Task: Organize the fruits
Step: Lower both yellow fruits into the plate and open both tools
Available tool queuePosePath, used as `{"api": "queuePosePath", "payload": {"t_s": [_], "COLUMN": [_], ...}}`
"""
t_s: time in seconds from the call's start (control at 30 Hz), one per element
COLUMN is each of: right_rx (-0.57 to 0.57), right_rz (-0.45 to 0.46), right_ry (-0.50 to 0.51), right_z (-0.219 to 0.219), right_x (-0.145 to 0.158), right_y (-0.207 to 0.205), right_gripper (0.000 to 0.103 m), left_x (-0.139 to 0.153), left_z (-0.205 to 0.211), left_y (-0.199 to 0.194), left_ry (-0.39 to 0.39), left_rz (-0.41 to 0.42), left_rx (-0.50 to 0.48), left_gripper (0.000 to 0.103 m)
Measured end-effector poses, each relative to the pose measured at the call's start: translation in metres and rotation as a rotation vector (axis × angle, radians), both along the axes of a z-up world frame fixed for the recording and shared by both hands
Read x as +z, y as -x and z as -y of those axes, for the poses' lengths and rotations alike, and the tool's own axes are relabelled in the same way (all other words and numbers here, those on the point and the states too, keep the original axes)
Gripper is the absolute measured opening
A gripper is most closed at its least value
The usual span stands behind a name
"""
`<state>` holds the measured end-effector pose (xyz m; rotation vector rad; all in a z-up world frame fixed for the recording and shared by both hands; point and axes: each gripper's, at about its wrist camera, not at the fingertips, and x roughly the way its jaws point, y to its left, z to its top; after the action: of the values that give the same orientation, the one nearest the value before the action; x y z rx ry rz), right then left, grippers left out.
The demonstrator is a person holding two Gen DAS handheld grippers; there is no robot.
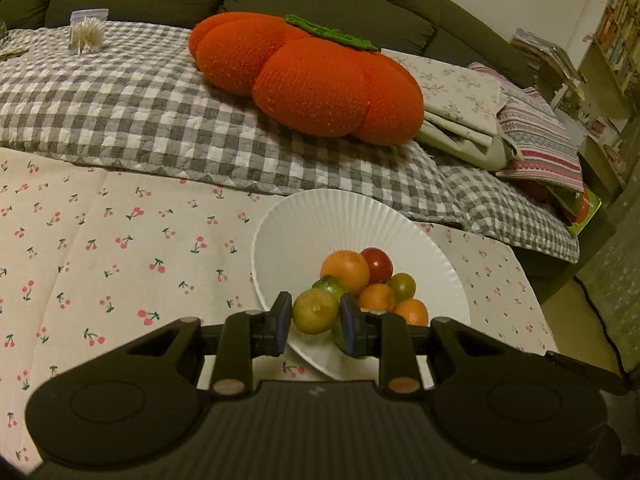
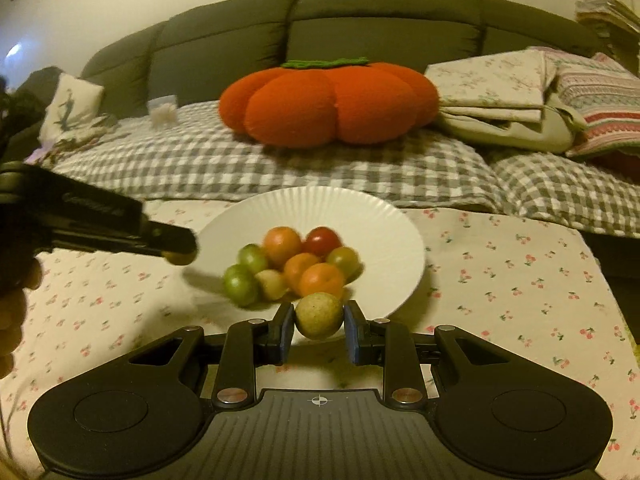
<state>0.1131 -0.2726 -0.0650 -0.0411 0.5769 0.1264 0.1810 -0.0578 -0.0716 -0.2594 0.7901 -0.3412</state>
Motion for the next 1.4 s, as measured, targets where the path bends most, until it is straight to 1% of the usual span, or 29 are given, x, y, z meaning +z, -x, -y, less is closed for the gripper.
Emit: {"api": "queuePosePath", "payload": {"t_s": [0.2, 0.47, 0.53, 0.57, 0.6, 0.63, 0.73, 0.9, 1.0, 1.07, 1.13, 1.2, 1.3, 1.4], "right_rx": [-0.031, -0.07, -0.081, -0.094, -0.105, -0.112, -0.122, -0.126, -0.118, -0.109, -0.092, -0.072, -0.037, 0.006], "right_rz": [-0.011, -0.031, -0.029, -0.029, -0.025, -0.017, -0.01, -0.015, -0.015, -0.016, -0.012, -0.006, -0.001, 0.02], "right_ry": [-0.011, -0.082, -0.118, -0.131, -0.137, -0.143, -0.156, -0.126, -0.103, -0.094, -0.074, -0.063, -0.06, -0.026], "right_z": [0.008, 0.02, 0.025, 0.027, 0.028, 0.03, 0.034, 0.033, 0.033, 0.031, 0.025, 0.018, 0.007, -0.01], "right_x": [-0.001, 0.0, 0.002, 0.002, 0.003, 0.004, 0.005, 0.003, 0.003, 0.003, 0.004, 0.007, 0.011, 0.018], "right_y": [-0.017, -0.039, -0.042, -0.042, -0.042, -0.04, -0.036, -0.027, -0.018, -0.01, -0.001, 0.008, 0.022, 0.038], "right_gripper": [0.025, 0.026, 0.029, 0.03, 0.033, 0.034, 0.035, 0.035, 0.035, 0.035, 0.035, 0.035, 0.035, 0.035], "left_x": [-0.004, -0.013, -0.013, -0.013, -0.012, -0.011, -0.007, -0.002, 0.003, 0.005, 0.008, 0.012, 0.019, 0.025], "left_z": [0.006, 0.01, 0.008, 0.007, 0.005, 0.003, 0.001, -0.002, 0.0, 0.001, 0.001, 0.002, 0.005, 0.009], "left_y": [-0.008, -0.013, -0.014, -0.015, -0.016, -0.015, -0.014, -0.009, -0.003, 0.002, 0.008, 0.016, 0.028, 0.044], "left_ry": [-0.007, -0.014, -0.006, -0.001, 0.005, 0.008, 0.006, 0.007, -0.031, -0.062, -0.084, -0.109, -0.164, -0.231], "left_rz": [-0.001, -0.022, -0.03, -0.037, -0.037, -0.026, -0.01, -0.015, 0.002, 0.01, 0.024, 0.037, 0.049, 0.074], "left_rx": [0.002, -0.005, -0.001, 0.002, 0.006, 0.01, 0.008, 0.021, 0.018, 0.021, 0.029, 0.031, 0.035, 0.032], "left_gripper": [0.025, 0.025, 0.025, 0.026, 0.033, 0.038, 0.04, 0.04, 0.041, 0.045, 0.052, 0.052, 0.056, 0.057]}}
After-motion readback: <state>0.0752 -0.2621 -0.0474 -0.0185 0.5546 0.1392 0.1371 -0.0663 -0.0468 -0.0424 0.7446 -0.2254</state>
